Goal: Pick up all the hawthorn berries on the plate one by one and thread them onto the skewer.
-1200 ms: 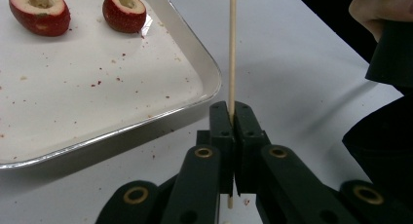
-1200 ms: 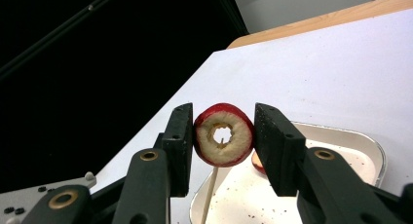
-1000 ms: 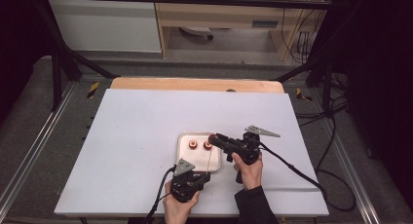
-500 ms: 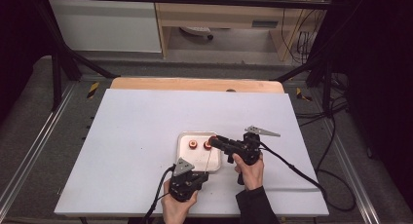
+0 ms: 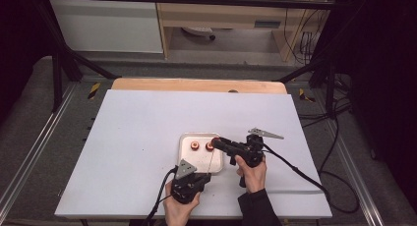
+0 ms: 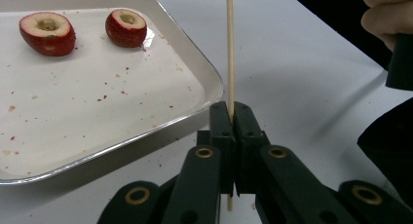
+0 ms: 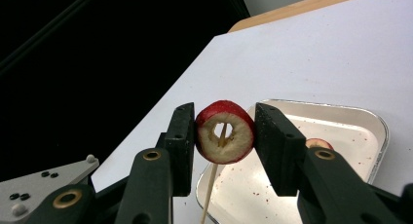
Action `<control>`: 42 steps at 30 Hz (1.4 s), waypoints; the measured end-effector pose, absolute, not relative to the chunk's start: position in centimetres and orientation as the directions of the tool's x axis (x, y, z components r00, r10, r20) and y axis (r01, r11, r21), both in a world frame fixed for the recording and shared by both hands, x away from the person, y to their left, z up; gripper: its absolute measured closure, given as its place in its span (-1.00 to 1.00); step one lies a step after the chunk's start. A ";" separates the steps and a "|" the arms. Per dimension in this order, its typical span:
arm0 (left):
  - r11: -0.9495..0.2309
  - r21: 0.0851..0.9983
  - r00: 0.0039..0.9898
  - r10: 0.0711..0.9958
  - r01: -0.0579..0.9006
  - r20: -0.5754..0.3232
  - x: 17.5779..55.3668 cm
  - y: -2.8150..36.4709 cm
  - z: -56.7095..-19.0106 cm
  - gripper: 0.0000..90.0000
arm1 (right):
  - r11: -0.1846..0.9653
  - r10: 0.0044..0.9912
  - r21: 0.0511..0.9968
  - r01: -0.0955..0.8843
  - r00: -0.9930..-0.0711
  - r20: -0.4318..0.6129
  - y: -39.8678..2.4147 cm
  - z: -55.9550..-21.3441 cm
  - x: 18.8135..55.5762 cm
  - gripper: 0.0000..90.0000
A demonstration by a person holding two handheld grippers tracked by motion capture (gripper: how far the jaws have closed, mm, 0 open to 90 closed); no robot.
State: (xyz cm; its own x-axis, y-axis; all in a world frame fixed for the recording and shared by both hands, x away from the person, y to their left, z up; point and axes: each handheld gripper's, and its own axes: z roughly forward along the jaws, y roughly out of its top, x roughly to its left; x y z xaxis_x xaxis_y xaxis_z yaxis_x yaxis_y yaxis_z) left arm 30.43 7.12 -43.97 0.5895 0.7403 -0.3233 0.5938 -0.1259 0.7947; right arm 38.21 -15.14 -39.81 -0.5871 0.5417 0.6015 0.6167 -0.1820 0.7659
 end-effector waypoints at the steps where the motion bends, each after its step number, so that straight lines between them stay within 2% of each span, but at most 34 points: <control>1: -0.120 0.795 0.586 0.742 0.594 -0.325 30.4 7.2 -43.9 0.98 | -0.189 0.539 0.768 0.613 -0.589 0.602 -15.1 -39.8 38.2 0.36; 14: -0.061 0.813 0.558 0.756 0.579 -0.341 29.9 7.7 -43.7 0.98 | -0.272 0.526 0.770 0.577 -0.581 0.621 -14.4 -40.5 38.0 0.36; 31: -0.067 0.824 0.546 0.779 0.563 -0.310 29.6 7.8 -43.7 0.98 | -0.301 0.523 0.748 0.592 -0.554 0.648 -13.9 -41.2 38.5 0.36; 39: -0.047 0.825 0.540 0.777 0.563 -0.324 29.5 8.1 -43.6 0.98 | -0.319 0.513 0.740 0.592 -0.549 0.660 -13.7 -41.3 38.6 0.36; 40: -0.063 0.813 0.545 0.771 0.578 -0.329 29.5 8.0 -43.8 0.98 | -0.351 0.554 0.761 0.545 -0.534 0.638 -13.9 -41.1 38.5 0.37; 42: -0.067 0.806 0.549 0.765 0.588 -0.337 29.2 7.9 -44.8 0.98 | -0.379 0.548 0.758 0.531 -0.531 0.646 -14.4 -40.6 38.6 0.37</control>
